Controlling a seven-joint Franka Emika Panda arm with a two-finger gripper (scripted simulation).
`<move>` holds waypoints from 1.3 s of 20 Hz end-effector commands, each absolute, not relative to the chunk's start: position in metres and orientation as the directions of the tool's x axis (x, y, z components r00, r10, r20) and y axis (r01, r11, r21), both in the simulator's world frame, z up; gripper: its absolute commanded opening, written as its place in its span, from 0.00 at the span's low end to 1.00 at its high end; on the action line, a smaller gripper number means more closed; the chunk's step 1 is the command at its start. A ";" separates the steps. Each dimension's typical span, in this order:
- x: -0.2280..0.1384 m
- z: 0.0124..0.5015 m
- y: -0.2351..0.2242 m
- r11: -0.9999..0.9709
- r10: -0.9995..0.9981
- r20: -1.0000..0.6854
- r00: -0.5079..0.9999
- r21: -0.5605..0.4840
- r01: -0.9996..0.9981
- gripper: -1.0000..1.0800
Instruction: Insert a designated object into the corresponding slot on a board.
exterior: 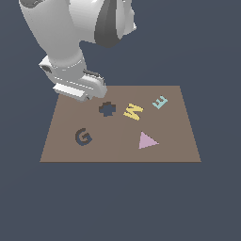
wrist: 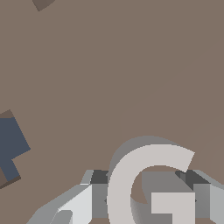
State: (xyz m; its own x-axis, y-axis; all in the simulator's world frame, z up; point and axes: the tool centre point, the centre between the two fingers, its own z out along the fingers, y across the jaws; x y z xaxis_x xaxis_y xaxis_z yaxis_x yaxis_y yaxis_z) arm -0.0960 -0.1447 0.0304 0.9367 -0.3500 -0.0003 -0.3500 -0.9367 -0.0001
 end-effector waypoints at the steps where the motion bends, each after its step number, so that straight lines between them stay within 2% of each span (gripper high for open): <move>1: -0.096 0.030 -0.145 -0.937 -0.350 0.000 0.937 0.000 -0.350 0.00; 13: -0.095 0.031 -0.141 -0.921 -0.388 0.000 0.921 0.000 -0.388 0.00; 26: -0.085 0.032 -0.120 -0.801 -0.598 0.000 0.801 0.000 -0.598 0.00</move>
